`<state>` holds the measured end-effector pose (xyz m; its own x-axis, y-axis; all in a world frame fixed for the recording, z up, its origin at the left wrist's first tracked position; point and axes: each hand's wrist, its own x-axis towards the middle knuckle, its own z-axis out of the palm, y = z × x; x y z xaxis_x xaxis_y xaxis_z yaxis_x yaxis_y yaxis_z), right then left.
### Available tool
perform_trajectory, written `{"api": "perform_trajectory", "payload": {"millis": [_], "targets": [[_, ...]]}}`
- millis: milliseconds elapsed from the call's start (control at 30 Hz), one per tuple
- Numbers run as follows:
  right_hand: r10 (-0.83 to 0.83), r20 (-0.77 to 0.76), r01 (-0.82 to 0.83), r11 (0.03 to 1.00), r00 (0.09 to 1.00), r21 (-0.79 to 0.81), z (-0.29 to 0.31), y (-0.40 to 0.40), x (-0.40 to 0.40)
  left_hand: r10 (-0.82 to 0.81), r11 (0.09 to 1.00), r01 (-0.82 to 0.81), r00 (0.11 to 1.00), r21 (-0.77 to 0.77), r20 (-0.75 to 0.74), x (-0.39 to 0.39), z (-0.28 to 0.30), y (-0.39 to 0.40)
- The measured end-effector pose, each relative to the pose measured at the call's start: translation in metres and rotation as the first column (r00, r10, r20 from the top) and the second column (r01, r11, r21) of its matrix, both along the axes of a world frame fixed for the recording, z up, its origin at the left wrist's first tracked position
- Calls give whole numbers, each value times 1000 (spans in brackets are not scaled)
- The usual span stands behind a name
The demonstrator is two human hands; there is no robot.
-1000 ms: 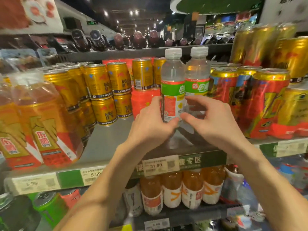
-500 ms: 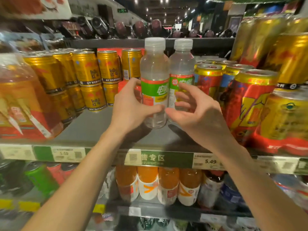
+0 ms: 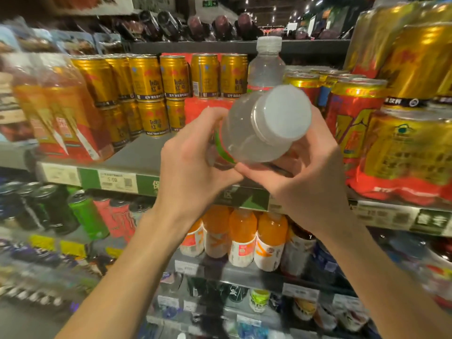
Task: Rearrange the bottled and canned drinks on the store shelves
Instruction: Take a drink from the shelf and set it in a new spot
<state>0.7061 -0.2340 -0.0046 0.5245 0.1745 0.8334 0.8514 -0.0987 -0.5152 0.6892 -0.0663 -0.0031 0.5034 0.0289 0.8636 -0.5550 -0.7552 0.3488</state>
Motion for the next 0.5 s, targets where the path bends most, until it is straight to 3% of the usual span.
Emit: {"api": "perform_trajectory", "payload": {"millis": [300, 500], "targets": [[43, -54, -41, 999, 998, 31, -16, -16, -52, -32, 996, 27, 998, 87, 53, -39, -20, -8], [14, -139, -10, 1000, 990, 29, -42, -22, -85, -90, 993, 94, 994, 69, -54, -65, -50, -10]]}}
